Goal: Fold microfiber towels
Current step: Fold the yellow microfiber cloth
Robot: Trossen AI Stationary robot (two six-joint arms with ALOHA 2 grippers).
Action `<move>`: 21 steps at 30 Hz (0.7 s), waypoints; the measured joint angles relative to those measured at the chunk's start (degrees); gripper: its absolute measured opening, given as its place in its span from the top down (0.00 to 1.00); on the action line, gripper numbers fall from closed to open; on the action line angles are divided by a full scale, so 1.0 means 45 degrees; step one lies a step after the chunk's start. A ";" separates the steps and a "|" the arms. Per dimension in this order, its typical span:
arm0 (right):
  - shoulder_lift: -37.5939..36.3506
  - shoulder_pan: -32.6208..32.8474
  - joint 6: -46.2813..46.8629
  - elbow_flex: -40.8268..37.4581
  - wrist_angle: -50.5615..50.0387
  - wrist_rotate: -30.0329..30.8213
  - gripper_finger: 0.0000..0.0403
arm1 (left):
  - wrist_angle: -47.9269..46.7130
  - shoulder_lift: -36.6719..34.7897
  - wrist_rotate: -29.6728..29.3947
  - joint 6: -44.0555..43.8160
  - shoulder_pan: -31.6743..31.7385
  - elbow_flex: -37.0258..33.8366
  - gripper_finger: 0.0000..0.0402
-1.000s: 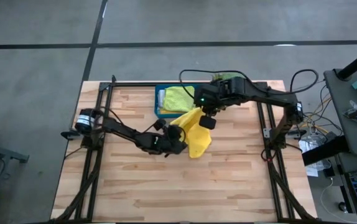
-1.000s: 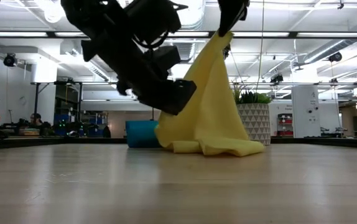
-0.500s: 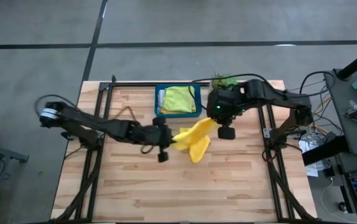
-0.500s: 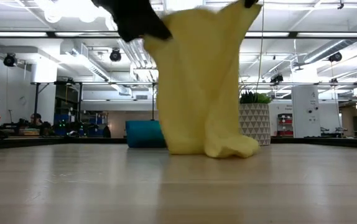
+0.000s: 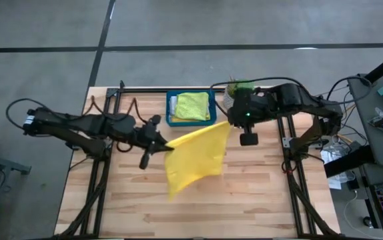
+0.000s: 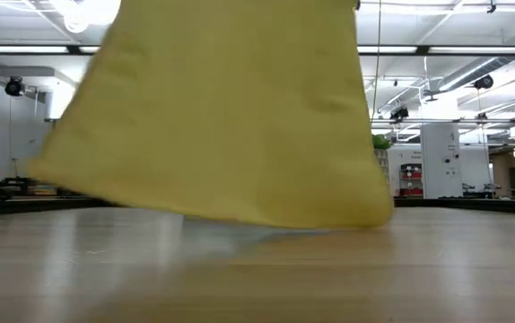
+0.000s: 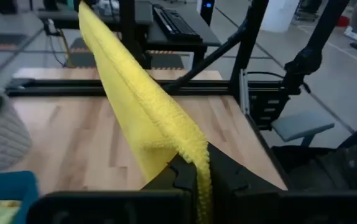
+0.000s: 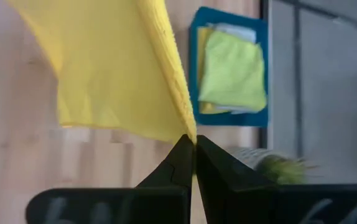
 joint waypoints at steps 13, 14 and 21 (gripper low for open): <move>0.0044 -0.0172 -0.1752 0.0261 0.2032 0.4423 0.98 | -0.2716 -0.0766 0.0055 0.2435 0.2412 0.1648 1.00; 0.0039 -0.0175 -0.1791 0.0334 0.2013 0.4490 0.98 | -0.2928 -0.0746 0.0046 0.2502 0.2541 0.1871 1.00; -0.0009 -0.0054 -0.0941 0.0507 0.1132 0.3243 0.98 | -0.4223 -0.0609 0.0423 0.2029 0.2510 0.2093 1.00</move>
